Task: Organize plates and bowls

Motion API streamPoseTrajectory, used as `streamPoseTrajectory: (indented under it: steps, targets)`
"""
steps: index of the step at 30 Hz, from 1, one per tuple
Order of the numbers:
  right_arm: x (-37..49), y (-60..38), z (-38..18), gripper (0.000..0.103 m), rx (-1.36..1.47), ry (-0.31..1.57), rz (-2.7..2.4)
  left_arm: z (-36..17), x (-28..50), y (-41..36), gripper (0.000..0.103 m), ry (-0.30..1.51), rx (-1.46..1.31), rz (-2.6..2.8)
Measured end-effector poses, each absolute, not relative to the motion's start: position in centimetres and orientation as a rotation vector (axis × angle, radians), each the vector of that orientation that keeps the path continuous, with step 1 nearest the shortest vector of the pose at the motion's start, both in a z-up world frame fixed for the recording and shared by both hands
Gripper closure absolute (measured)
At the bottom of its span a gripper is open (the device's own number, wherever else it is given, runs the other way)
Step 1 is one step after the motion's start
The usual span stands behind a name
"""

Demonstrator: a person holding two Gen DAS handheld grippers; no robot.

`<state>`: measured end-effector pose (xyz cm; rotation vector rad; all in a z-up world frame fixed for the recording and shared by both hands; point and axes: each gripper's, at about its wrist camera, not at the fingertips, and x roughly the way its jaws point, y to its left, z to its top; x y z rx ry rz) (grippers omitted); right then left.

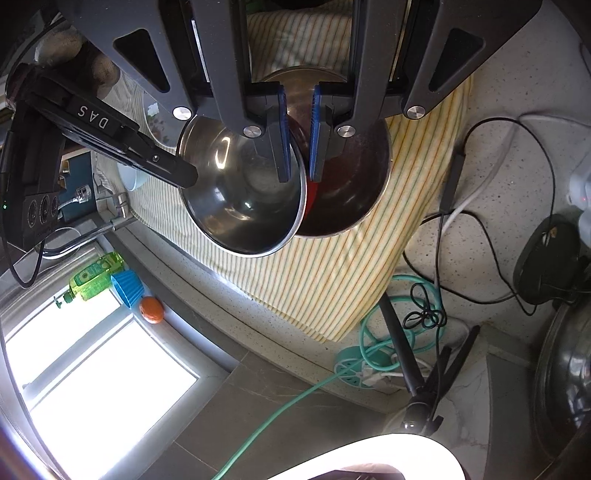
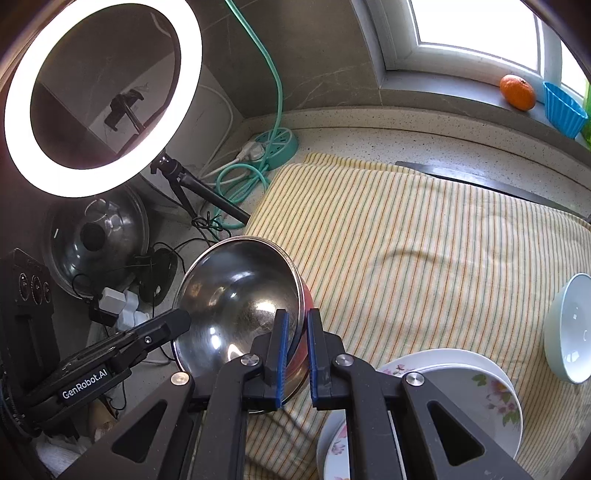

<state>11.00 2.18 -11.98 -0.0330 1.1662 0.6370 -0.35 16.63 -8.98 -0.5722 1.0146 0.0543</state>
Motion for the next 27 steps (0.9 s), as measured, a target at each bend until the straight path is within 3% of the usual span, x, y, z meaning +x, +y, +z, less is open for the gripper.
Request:
streamPoseTrajectory:
  steps: [27]
  targets:
    - [10.2,5.5,-16.8,0.094,-0.177,1.234,0.634,-12.6,-0.7,18.3,0.095,1.098,-0.568,0.121]
